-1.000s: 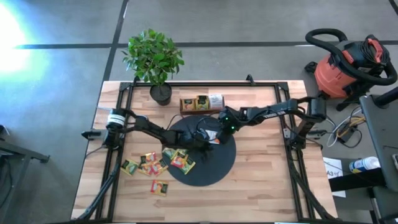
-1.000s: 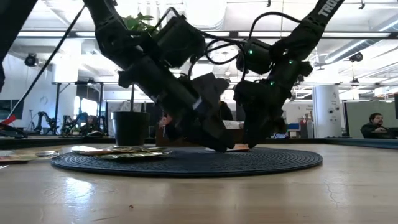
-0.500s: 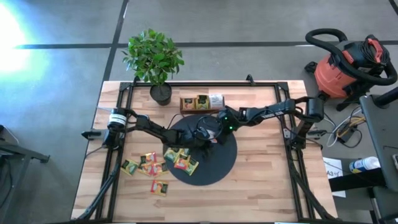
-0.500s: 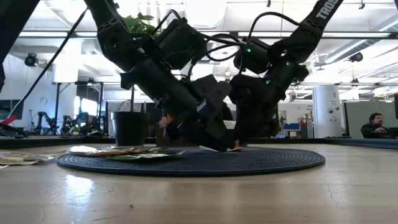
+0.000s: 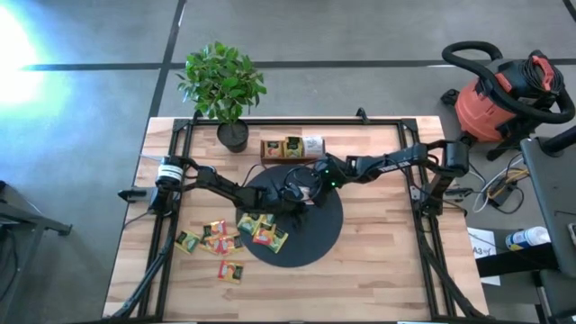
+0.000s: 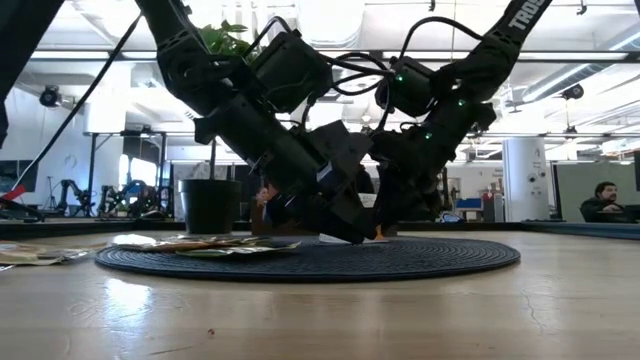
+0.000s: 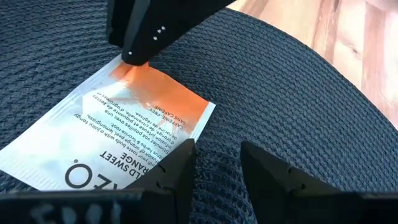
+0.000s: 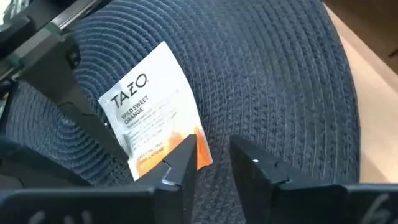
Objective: Pick & Place Tea
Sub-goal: Put the white tea bag into the wooden organizer
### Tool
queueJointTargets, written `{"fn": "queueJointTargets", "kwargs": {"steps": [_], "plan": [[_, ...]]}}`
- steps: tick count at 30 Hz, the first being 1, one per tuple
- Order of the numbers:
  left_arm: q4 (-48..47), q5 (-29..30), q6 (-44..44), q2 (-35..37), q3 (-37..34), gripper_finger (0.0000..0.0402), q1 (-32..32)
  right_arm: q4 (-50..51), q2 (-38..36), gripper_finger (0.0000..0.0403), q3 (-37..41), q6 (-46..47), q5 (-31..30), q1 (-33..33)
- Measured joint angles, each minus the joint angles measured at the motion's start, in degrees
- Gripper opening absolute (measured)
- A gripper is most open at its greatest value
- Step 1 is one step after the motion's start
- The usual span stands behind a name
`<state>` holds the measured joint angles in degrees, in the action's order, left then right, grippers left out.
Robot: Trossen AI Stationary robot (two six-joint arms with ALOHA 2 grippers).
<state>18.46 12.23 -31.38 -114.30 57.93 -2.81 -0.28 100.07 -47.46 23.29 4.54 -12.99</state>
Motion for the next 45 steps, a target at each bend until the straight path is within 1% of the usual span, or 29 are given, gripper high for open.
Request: {"fn": "queueJointTargets", "kwargs": {"steps": [3, 7, 10, 13, 15, 18, 23, 28, 30, 34, 38, 42, 45], "plan": [[0.0, -0.08, 0.01, 0.0, 0.0, 0.0112, 0.0, -0.3, 0.54, 0.0116, 0.0, -1.24, 0.82, -0.02], [-0.04, -0.2, 0.85, 0.0, -0.04, 0.0113, 0.02, -1.8, 2.62, 0.0143, -0.11, -1.44, 6.01, -0.04], [-0.11, -0.36, 1.36, 0.02, -0.07, 0.0113, 0.04, -2.71, 3.68, 0.0152, -0.39, -1.36, 8.38, 0.04], [-0.11, -0.38, 1.38, 0.02, -0.07, 0.0113, 0.04, -2.27, 3.7, 0.0154, -1.23, -1.18, 8.41, 0.28], [-0.11, -0.39, 1.38, 0.02, -0.07, 0.0113, 0.07, -1.64, 3.67, 0.0148, -2.21, -1.99, 8.64, 0.28], [-0.1, -0.39, 1.42, 0.02, -0.07, 0.0113, 0.09, -1.38, 3.7, 0.0128, -4.29, -4.25, 8.87, 0.28], [-0.07, -0.37, 1.46, 0.02, -0.07, 0.0113, 0.11, 0.36, 3.71, 0.0077, -6.53, -5.88, 9.02, 0.28], [-0.29, -0.36, 1.44, 0.02, -0.07, 0.0113, 0.09, 6.23, 3.69, 0.0018, -8.38, -9.16, 4.2, 0.26], [-0.74, -0.36, 1.44, 0.02, -0.07, 0.0113, 0.09, 7.19, 3.69, 0.0014, -8.45, -10.1, 1.76, 0.28], [-2.58, -0.35, 0.7, 0.13, 0.04, 0.0113, -0.48, 7.39, 3.17, 0.0012, -8.4, -9.56, -0.98, -0.45], [-5.47, 0.09, -0.92, 0.24, 0.07, 0.0113, -1.34, 8.98, 1.12, 0.0012, -8.26, -9.25, -5.26, -0.97], [-7.3, 0.07, -1.68, 0.33, 0.02, 0.0113, -2.16, 13.21, -2.92, 0.0011, -7.25, -4.99, -6.09, -2.26], [-7.34, -0.3, -1.49, 1.86, -0.12, 0.0113, -2.57, 15.4, -7.76, 0.0011, -4.91, -0.09, -7.05, -2.62]]}}
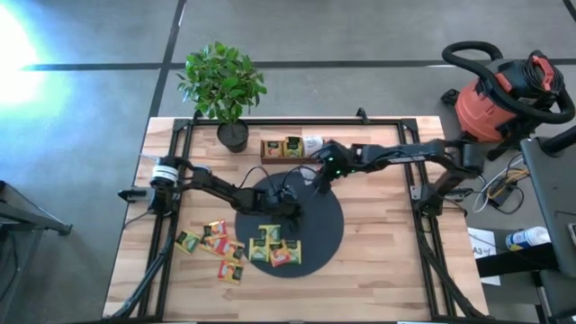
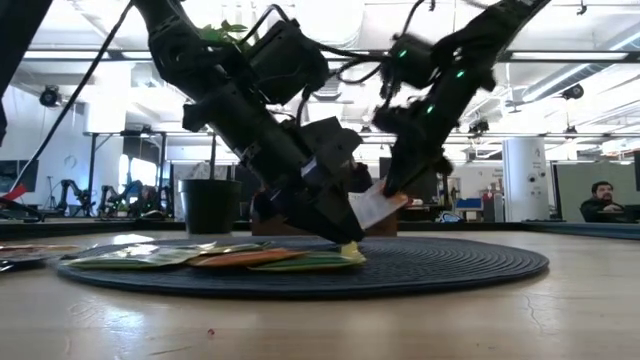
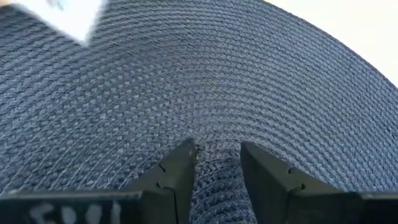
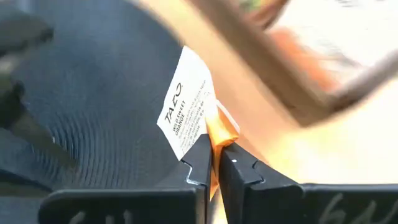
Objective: Pick & Place Tea
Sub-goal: Put the white tea bag into the wooden organizer
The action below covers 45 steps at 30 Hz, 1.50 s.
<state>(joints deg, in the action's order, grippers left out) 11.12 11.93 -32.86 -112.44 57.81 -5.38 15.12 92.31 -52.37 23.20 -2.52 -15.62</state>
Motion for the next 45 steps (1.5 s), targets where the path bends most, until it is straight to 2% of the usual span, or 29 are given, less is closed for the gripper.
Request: {"fn": "queueJointTargets", "kwargs": {"steps": [3, 6, 10, 13, 17, 19, 26, 31, 36, 45], "plan": [[-0.62, -0.19, 1.78, 2.77, -0.32, 0.0113, -0.2, 1.0, -6.84, 0.0011, 3.75, 7.51, -3.67, 0.14], [1.02, 3.56, 4.24, 6.71, -0.3, 0.0113, -0.01, -0.11, -15.04, 0.0011, 8.85, 18.31, -8.36, 0.71], [4.38, 5.18, 3.29, 12.3, -0.04, 0.0113, 1.6, -7.88, -25.84, 0.0011, 16.13, 29.78, -11.51, 3.45], [9.11, 0.66, -1.76, 15.65, -0.22, 0.0113, 3.8, -14.3, -31.97, 0.0011, 20.51, 33.56, -15.57, 7.12], [14.41, -7.84, -5.86, 19.15, 0.08, 0.0113, 7.67, -18.75, -36.8, 0.0011, 23.8, 33.86, -20.33, 12.04], [13.77, -9.9, -7.75, 19.77, -0.01, 0.0113, 9.23, -20.91, -37.78, 0.0011, 24.33, 33.86, -22.4, 13.79], [14.79, -10.02, -14.21, 20.71, 0.07, 0.0113, 10.48, -28.63, -37.74, 0.0011, 24.54, 33.68, -32.15, 17.19], [19.59, -5.31, -18.4, 20.61, 0.01, 0.0113, 10.38, -35.53, -35.38, 0.0011, 24.54, 34.41, -39.36, 18.03], [25.07, 0.4, -20.65, 20.63, 0.02, 0.0113, 11.06, -43.94, -32.12, 0.0011, 24.54, 34.33, -39.67, 18.01], [25.1, 1.22, -21.78, 20.65, 0.01, 0.0113, 12.66, -51.8, -27.47, 0.0011, 24.51, 37.05, -37.98, 18.03]]}}
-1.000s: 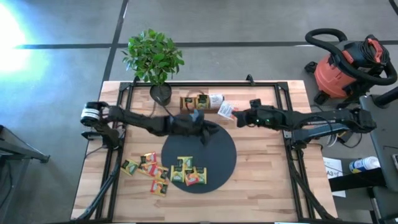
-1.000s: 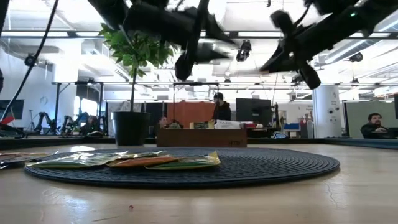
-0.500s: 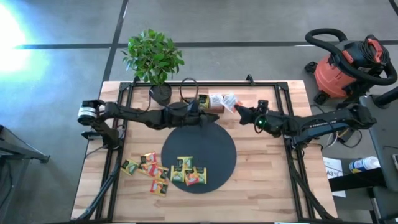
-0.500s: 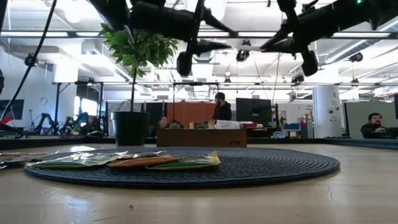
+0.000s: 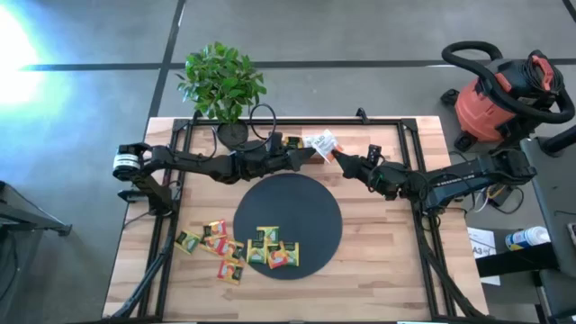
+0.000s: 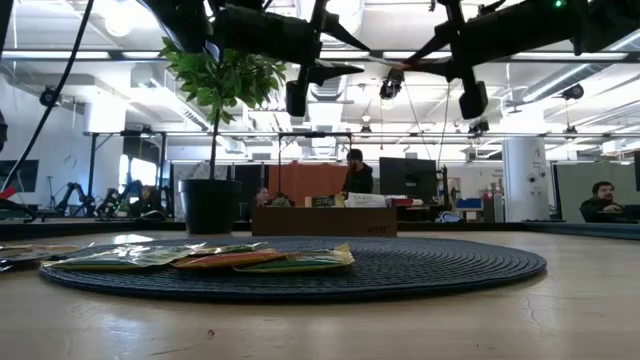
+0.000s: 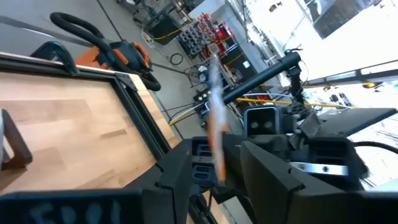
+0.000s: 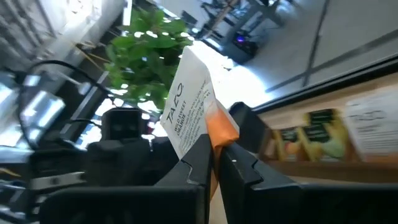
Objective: Pick & Place Tea
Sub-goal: Put the white tea bag into the wooden organizer
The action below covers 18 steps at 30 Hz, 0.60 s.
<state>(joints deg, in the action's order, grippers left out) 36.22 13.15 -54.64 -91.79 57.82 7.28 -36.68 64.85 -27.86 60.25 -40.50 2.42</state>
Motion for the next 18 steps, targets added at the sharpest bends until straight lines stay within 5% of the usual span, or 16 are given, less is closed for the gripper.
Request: {"fn": "queueJointTargets", "kwargs": {"steps": [13, 18], "plan": [[0.27, 0.32, 2.79, 0.0, 0.0, 0.0111, 0.11, -1.37, 8.81, 0.0011, -8.65, -3.65, 6.33, -0.07], [0.41, 0.32, 4.4, 0.0, 0.02, 0.0073, 0.11, -0.77, 11.61, 0.0012, -10.93, -5.29, 6.7, -0.08]]}}
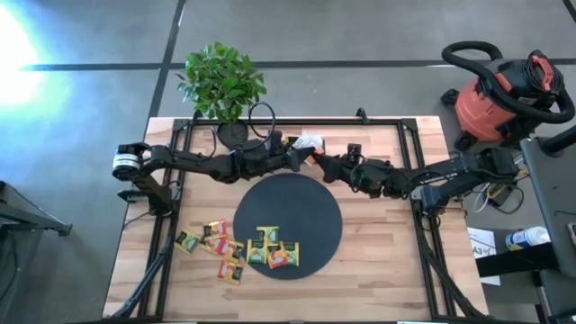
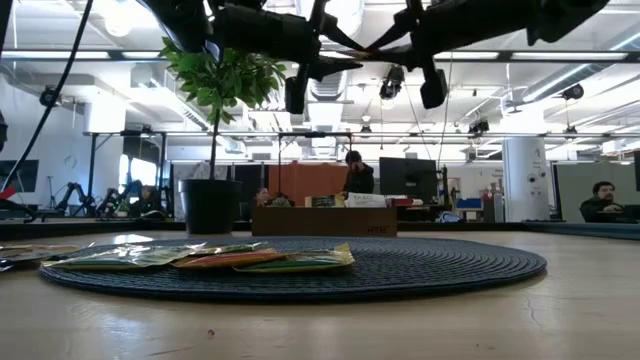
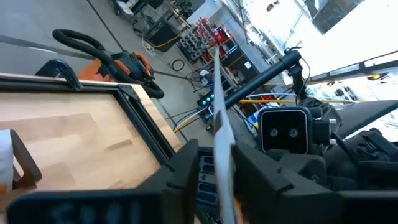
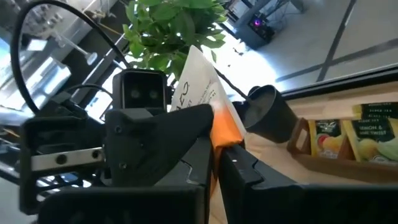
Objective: Pick & Place Tea
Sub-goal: Put the white tea bag into the wooden organizer
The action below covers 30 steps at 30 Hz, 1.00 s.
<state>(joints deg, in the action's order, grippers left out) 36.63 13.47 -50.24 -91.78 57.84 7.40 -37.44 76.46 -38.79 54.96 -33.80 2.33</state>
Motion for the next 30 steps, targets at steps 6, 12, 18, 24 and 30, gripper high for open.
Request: {"fn": "queueJointTargets", "kwargs": {"steps": [6, 12, 18, 24, 30], "plan": [[-0.81, -0.95, 0.89, 0.02, 0.0, 0.0005, -0.07, 5.51, -1.23, 0.0027, -0.31, -0.65, 0.69, 0.03], [-1.29, -2.85, 2.45, 0.0, 0.0, 0.0001, 0.04, 10.67, -4.22, 0.0062, -0.18, -5.35, 2.85, 0.06], [-6.7, -6.66, 7.25, 0.0, 0.02, 0.0001, 0.03, 24.89, -8.89, 0.012, -1.09, -8.72, 14.91, 0.01], [-12.54, -21.38, 15.7, -0.17, 0.02, 0.0, -1.33, 40.74, -12.96, 0.0165, -4.25, -16.04, 16.78, -1.6], [-15.07, -24.14, 22.46, -0.31, 1.14, 0.0, -3.41, 40.34, -10.2, 0.0174, -5.94, -20.84, 30.73, -6.91]]}}
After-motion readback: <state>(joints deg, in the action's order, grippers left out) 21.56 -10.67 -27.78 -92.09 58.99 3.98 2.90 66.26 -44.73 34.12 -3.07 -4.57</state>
